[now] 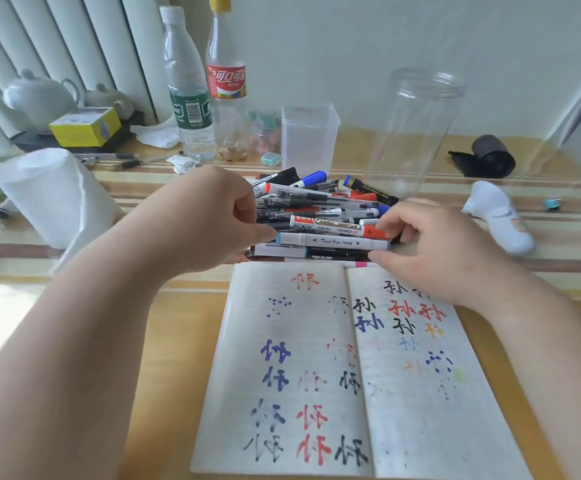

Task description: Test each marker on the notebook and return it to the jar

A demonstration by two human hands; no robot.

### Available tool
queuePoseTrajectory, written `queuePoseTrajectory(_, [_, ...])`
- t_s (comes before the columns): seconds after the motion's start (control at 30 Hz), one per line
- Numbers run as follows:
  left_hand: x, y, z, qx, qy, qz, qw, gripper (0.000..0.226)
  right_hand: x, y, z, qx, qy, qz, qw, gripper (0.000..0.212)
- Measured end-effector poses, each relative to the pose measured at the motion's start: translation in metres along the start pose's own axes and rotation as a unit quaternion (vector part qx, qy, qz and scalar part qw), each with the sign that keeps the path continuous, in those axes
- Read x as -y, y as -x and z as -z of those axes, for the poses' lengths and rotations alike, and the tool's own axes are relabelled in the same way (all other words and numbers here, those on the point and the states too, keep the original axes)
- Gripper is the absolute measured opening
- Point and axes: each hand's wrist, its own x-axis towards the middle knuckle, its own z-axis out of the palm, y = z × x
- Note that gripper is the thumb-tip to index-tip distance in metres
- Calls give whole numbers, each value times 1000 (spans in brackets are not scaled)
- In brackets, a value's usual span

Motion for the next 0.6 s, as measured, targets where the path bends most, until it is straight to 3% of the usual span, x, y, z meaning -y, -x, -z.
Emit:
queuePoseTrajectory(0.13, [15, -1, 4, 160, -52, 88, 982, 41, 10, -4, -10, -29, -1, 37, 999, 14])
queuePoseTrajectory(0.23, [22, -7, -4, 209, 64, 142, 965, 36, 23, 0, -13, -24, -48, 68, 996, 12])
queuePoseTrajectory(0.33, [28, -11, -13, 203, 232, 178, 935, 26, 37, 9, -14, 122, -86, 39, 988, 37])
queuePoseTrajectory(0.4, [34, -9, -15, 219, 316, 196, 902, 27, 41, 11, -17, 217, -50, 9, 975, 50])
queuePoseTrajectory(0.47, [38, -5, -14, 243, 369, 206, 873, 28, 43, 11, -18, 240, -33, -12, 970, 58])
queuePoseTrajectory(0.6, [47, 14, -16, 341, 460, 191, 797, 38, 40, 10, -15, 250, -123, -35, 960, 58])
